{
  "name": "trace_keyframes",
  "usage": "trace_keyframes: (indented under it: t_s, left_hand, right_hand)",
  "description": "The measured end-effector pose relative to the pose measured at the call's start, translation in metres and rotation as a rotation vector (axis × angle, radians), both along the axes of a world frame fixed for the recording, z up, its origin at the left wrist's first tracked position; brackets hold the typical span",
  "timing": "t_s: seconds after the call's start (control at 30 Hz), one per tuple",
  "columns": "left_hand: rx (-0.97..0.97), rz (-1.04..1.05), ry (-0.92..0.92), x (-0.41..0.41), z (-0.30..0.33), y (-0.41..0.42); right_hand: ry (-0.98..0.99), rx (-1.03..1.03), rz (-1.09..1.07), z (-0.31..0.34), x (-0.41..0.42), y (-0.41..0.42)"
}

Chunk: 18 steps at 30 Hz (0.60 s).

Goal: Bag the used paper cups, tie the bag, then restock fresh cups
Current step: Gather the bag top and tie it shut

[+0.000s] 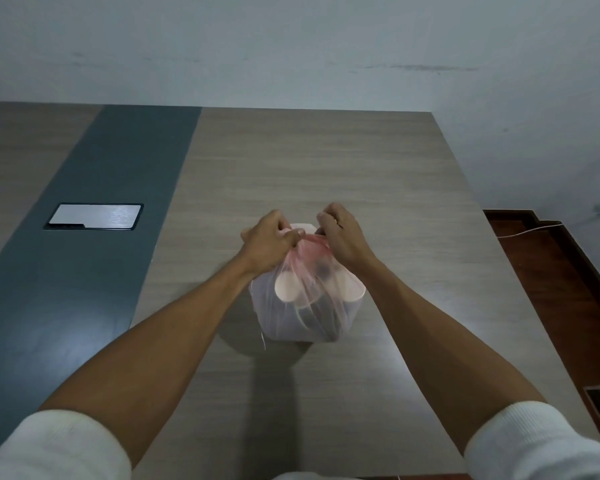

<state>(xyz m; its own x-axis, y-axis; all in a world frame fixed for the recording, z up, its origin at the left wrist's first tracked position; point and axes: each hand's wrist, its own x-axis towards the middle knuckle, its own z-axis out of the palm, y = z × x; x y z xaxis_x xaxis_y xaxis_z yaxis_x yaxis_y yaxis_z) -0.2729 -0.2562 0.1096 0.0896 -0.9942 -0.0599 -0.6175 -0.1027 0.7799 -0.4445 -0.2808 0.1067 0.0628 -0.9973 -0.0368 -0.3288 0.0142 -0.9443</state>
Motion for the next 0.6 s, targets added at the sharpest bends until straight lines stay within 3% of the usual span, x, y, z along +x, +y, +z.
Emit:
trace_keyframes:
  t_s: [0.1,0.17,0.27,0.33,0.43,0.6]
  left_hand:
    - [0.063,0.071,0.141,0.009,-0.004,-0.004]
    - [0.078,0.093,0.232,0.010,-0.009,-0.004]
    - [0.100,0.072,0.289,0.011,-0.014,-0.008]
    - [0.111,0.079,0.301,0.013,-0.009,-0.010]
    - [0.131,0.062,0.217,0.025,-0.008,-0.017]
    - [0.133,0.077,-0.150,0.046,-0.011,-0.016]
  right_hand:
    - [0.001,0.063,0.127,0.004,-0.012,0.006]
    - [0.129,0.119,0.256,0.007,-0.018,0.007]
    - [0.304,0.055,0.349,0.003,-0.020,0.004]
    - [0.274,0.029,0.353,0.003,-0.021,0.002]
    - [0.254,0.109,0.419,0.003,-0.031,0.000]
    - [0.682,0.156,0.451,-0.015,-0.061,-0.004]
